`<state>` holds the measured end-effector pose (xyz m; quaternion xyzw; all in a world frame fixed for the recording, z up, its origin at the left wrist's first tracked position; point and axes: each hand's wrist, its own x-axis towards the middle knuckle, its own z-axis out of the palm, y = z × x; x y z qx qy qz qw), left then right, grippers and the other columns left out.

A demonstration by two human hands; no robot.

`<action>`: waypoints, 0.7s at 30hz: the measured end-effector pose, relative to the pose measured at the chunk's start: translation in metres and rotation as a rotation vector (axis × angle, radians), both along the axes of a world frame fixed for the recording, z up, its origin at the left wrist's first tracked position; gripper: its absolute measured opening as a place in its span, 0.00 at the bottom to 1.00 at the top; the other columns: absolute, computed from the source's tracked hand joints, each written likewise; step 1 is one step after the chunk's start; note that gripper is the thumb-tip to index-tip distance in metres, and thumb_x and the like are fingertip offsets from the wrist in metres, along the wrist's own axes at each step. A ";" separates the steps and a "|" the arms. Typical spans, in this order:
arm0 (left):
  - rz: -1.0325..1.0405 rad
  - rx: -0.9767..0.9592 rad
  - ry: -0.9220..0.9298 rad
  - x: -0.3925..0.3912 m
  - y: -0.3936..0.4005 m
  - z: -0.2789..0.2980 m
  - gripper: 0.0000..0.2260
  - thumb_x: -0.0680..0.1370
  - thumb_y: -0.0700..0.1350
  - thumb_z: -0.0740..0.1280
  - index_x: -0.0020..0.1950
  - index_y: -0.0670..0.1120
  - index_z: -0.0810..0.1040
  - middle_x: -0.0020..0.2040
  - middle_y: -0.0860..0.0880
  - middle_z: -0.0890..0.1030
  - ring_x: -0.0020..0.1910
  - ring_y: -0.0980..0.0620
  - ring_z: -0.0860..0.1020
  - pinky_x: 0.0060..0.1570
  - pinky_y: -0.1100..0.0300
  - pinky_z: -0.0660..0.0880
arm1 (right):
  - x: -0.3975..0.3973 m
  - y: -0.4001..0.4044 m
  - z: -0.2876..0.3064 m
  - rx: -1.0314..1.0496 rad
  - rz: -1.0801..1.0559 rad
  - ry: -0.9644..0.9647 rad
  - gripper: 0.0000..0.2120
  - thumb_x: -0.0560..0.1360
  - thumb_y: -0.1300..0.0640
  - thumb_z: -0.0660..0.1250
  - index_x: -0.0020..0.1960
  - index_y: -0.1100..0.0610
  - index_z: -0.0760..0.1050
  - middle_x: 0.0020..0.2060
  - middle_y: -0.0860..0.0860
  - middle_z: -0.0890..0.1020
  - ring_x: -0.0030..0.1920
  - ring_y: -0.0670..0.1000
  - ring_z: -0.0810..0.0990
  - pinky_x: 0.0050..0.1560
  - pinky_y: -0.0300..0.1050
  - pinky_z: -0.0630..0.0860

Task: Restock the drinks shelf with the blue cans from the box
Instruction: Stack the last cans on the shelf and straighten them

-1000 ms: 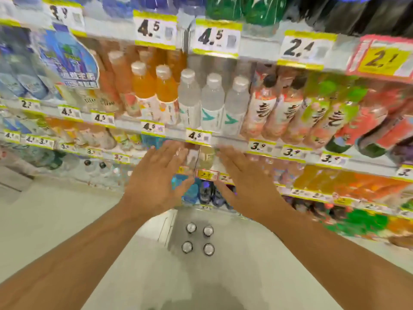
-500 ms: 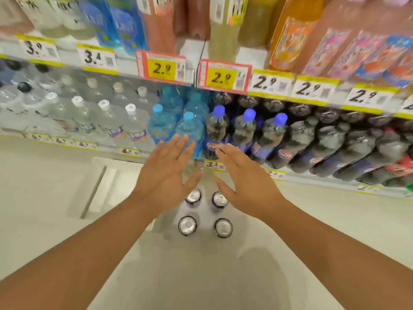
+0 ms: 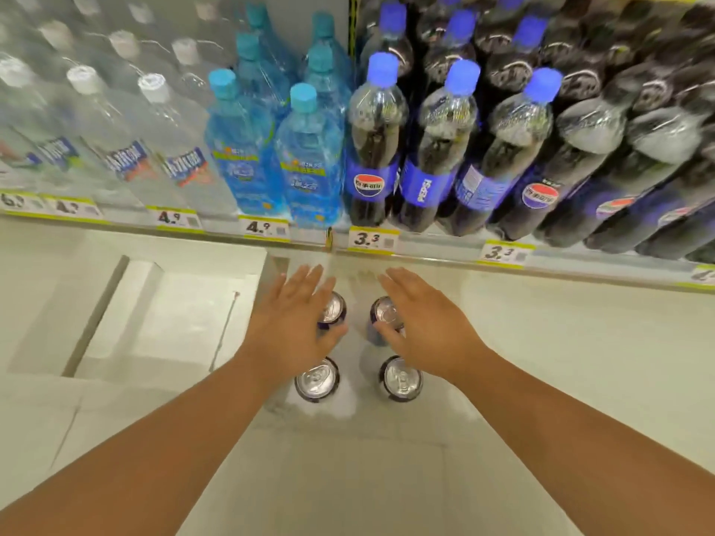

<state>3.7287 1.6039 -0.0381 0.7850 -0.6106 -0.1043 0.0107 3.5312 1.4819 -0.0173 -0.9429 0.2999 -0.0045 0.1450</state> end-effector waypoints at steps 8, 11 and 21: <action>0.028 0.030 0.002 0.008 -0.007 -0.027 0.40 0.76 0.70 0.57 0.82 0.50 0.57 0.82 0.48 0.60 0.82 0.47 0.55 0.79 0.48 0.53 | -0.006 -0.002 -0.021 0.222 -0.088 0.082 0.42 0.76 0.38 0.66 0.81 0.52 0.51 0.80 0.50 0.56 0.79 0.50 0.56 0.74 0.46 0.60; 0.022 0.086 0.085 0.009 -0.014 -0.029 0.41 0.76 0.68 0.62 0.83 0.52 0.52 0.83 0.50 0.58 0.82 0.50 0.54 0.79 0.52 0.52 | -0.007 -0.009 -0.029 0.287 -0.103 0.100 0.44 0.74 0.41 0.70 0.81 0.51 0.50 0.77 0.48 0.60 0.75 0.50 0.63 0.70 0.47 0.69; 0.447 -0.045 0.722 0.002 -0.010 -0.048 0.31 0.66 0.45 0.83 0.60 0.52 0.67 0.49 0.58 0.80 0.47 0.59 0.81 0.43 0.73 0.73 | -0.006 -0.016 -0.065 0.657 -0.379 -0.141 0.35 0.63 0.51 0.82 0.65 0.45 0.68 0.54 0.42 0.80 0.53 0.44 0.79 0.52 0.35 0.72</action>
